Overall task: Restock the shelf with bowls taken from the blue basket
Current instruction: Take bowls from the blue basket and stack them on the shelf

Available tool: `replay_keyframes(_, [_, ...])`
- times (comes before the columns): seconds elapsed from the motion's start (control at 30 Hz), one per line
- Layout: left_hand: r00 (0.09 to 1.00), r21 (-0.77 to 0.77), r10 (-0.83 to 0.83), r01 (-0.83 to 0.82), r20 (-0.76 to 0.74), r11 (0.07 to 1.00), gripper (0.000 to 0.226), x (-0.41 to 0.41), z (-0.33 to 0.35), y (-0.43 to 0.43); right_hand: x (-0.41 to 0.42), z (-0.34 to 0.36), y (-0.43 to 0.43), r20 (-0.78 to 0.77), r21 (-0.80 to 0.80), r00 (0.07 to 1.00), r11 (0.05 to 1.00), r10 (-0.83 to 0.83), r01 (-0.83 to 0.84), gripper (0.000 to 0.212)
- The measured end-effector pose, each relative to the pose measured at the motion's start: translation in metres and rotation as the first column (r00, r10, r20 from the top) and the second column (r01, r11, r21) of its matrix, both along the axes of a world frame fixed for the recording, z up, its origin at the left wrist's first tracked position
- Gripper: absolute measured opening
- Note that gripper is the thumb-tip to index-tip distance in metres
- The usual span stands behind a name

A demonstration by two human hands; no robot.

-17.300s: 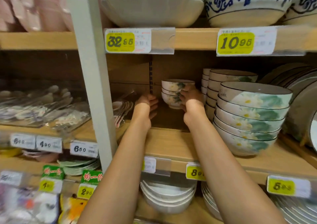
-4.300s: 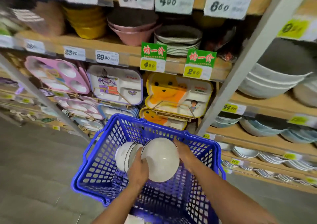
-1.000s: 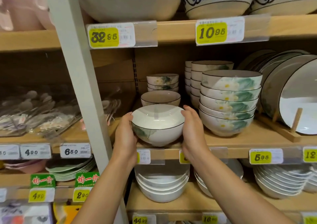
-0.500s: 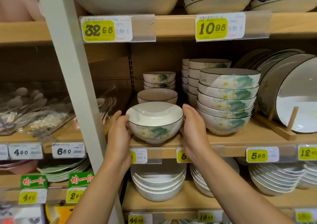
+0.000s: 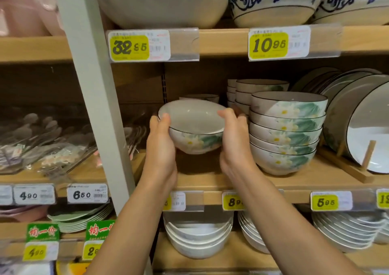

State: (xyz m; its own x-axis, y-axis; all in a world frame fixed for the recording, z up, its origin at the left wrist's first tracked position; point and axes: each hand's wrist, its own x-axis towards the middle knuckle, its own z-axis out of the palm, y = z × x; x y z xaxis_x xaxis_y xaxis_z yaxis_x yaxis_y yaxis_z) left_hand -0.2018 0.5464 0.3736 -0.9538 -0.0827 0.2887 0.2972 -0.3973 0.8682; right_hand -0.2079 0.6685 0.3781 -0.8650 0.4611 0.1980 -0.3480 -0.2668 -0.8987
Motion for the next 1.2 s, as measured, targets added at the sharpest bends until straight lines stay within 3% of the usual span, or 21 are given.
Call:
replay_keyframes(0.13, [0.992,0.101,0.051,-0.062,0.116,0.993,0.03,-0.053,0.033,0.022,-0.042,0.031,-0.004,-0.05,-0.034,0.993,0.994,-0.109,0.108,0.043])
replay_keyframes(0.23, [0.984,0.011,0.1,-0.103,0.147,0.995,0.048,-0.096,0.037,0.035,-0.076,0.039,0.0,-0.029,-0.028,0.983,0.983,-0.183,0.182,0.042])
replay_keyframes(0.4, [0.968,-0.201,0.208,-0.178,0.14,0.963,0.06,-0.129,0.016,0.039,-0.104,0.022,0.005,-0.007,0.088,0.974,0.97,-0.226,0.226,0.035])
replay_keyframes(0.6, [0.94,-0.158,0.243,-0.209,0.238,0.965,0.061,-0.147,-0.011,0.042,-0.12,0.004,0.004,-0.034,0.244,0.922,0.891,-0.386,0.382,0.035])
replay_keyframes(0.77, [0.931,-0.168,0.278,-0.243,0.235,0.955,0.058,-0.154,-0.014,0.042,-0.128,-0.004,0.007,0.108,0.293,0.937,0.911,-0.333,0.29,0.045])
replay_keyframes(1.2, [0.927,-0.254,0.31,-0.254,0.21,0.933,0.057,-0.144,-0.017,0.044,-0.123,-0.012,0.007,0.137,0.322,0.936,0.908,-0.323,0.266,0.045])
